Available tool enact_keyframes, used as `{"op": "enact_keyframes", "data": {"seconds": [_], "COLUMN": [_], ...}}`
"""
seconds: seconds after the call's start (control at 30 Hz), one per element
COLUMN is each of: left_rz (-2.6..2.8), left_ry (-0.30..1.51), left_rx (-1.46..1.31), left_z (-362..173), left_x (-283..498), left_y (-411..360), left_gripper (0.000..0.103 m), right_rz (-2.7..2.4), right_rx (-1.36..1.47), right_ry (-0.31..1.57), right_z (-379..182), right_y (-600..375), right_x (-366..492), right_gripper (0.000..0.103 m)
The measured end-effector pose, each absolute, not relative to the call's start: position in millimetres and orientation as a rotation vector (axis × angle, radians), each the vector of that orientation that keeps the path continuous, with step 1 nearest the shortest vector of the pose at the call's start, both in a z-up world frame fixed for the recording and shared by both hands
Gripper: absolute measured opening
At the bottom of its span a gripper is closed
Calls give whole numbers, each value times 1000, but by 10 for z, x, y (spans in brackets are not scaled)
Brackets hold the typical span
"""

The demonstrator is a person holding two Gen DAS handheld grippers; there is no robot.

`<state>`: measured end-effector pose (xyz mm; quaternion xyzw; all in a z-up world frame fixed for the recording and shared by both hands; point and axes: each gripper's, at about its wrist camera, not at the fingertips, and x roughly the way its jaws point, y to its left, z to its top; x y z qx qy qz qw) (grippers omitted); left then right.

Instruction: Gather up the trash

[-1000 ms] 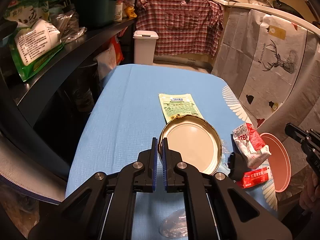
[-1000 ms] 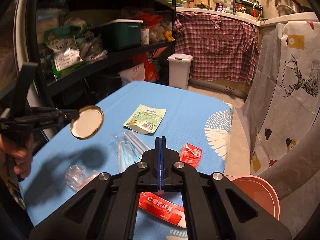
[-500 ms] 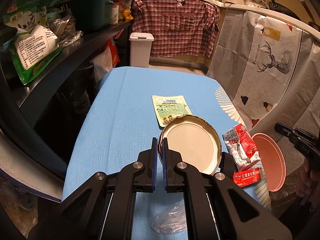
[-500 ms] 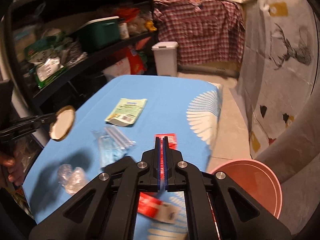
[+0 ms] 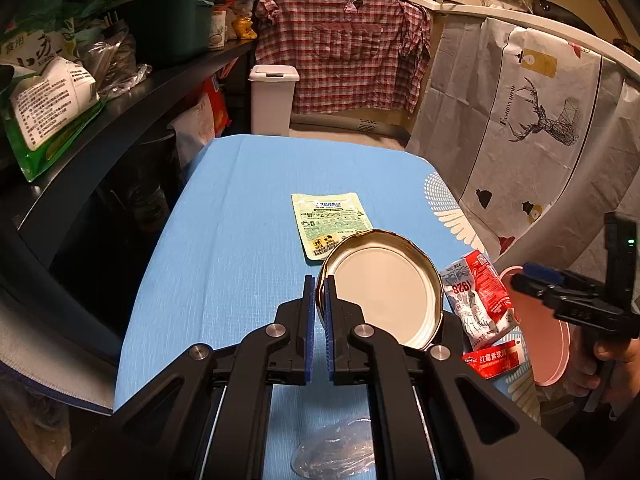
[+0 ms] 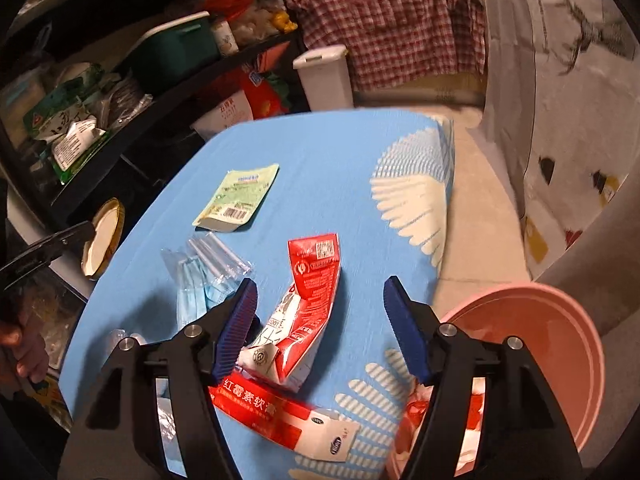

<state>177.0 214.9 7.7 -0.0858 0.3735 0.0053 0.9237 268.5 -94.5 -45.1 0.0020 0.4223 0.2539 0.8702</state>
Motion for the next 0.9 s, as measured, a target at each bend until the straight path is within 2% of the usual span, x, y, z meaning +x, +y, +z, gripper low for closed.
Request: {"op": "enact_keyframes", "data": {"seconds": [0.1,0.2,0.27,0.37,0.47,0.9], "left_rz": [12,15,14,13,14,-1], "left_ry": [767,769,770,770,766,743], "left_rx": [-177,-176,-175,-165,-163,-144], "left_z": [72,58,51,37,44,127], "left_x": [1769,1781,1792,1795,1810,1822], "left_y": [2151,2158,2156,2151,2147,1963], "left_gripper": [4,4,4,4,4,4], "right_rz": [531,527,515,515,516,539], "right_rx": [-4,-4,5,51,63,49], "right_ry": [938,978,1004,1023,986,785], "right_z": [-587,-685,-738,-762,-677,-123], "right_y": [-875,-815,-803,-835,-854,-1003], "right_x": [2753,2800,2827,2863,2837,2509], "right_gripper": [56,41,23,12,9,9]}}
